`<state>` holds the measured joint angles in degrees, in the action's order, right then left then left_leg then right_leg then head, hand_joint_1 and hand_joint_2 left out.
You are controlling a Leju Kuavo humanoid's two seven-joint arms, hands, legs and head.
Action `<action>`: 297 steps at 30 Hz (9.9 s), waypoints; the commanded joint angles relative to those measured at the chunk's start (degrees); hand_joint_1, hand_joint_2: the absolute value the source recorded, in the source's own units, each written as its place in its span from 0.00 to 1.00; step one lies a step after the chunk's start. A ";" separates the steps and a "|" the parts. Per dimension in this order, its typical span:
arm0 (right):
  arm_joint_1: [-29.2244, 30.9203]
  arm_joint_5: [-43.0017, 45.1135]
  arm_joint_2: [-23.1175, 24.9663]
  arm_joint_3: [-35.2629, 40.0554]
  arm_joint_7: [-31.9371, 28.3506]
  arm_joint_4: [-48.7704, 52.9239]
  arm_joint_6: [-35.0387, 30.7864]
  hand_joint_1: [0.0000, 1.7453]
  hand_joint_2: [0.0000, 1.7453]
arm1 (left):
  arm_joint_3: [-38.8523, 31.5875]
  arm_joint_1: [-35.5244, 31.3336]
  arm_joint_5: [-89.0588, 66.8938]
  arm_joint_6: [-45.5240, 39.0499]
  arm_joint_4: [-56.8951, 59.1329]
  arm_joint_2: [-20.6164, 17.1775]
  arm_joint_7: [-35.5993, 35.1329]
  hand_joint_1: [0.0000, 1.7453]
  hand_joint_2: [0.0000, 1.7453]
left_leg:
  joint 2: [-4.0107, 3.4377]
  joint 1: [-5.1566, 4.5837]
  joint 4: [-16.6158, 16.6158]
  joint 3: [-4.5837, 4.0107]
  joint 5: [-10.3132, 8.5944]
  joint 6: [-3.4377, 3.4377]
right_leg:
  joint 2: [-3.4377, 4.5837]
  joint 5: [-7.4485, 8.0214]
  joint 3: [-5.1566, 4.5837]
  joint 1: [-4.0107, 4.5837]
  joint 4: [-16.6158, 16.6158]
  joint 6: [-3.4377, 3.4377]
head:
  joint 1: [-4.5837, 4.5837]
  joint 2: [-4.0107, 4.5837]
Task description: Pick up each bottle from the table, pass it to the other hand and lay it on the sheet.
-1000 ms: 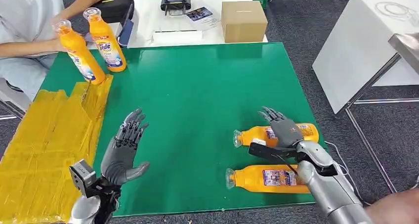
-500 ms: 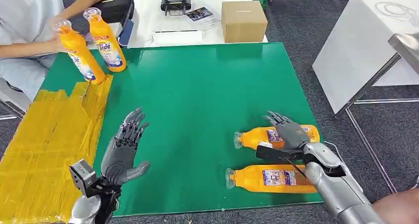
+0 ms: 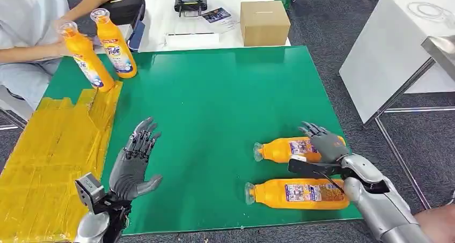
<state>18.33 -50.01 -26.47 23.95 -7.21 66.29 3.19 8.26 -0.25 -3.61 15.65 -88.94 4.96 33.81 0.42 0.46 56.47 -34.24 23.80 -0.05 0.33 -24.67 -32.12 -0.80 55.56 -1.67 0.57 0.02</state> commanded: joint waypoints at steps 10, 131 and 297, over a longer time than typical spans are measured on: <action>3.47 -1.31 -1.01 1.56 0.55 -4.94 1.97 0.00 1.00 | 0.64 -1.55 -0.38 0.22 2.54 -0.79 -0.71 0.00 1.00 | -0.05 0.01 -0.02 0.21 0.08 -0.01 | 0.00 -0.06 0.22 0.03 -0.06 0.04 | 0.00 0.00; 2.31 26.22 45.02 13.84 -15.53 -20.21 -8.91 1.00 1.00 | 9.01 -20.92 2.64 -10.92 20.79 2.21 -11.74 0.00 1.00 | 0.04 0.21 -0.02 0.27 0.08 0.03 | -0.16 -0.13 0.31 0.22 -0.04 0.10 | -0.04 0.00; -30.29 -3.50 0.62 2.28 1.80 31.89 -10.37 0.00 1.00 | -0.96 1.09 -16.66 -20.37 1.49 0.29 -3.36 0.00 1.00 | 0.21 -0.01 -0.05 0.42 0.25 -0.01 | -0.37 -0.37 0.50 0.01 -0.09 0.00 | 0.00 0.00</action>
<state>-10.28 -50.43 -23.37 24.59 -9.87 97.02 -5.14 6.73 1.73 -21.55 -5.07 -90.99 4.59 34.18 0.57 0.44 56.44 -34.09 23.92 -0.05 0.08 -24.90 -31.97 -0.82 55.54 -1.74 0.57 0.02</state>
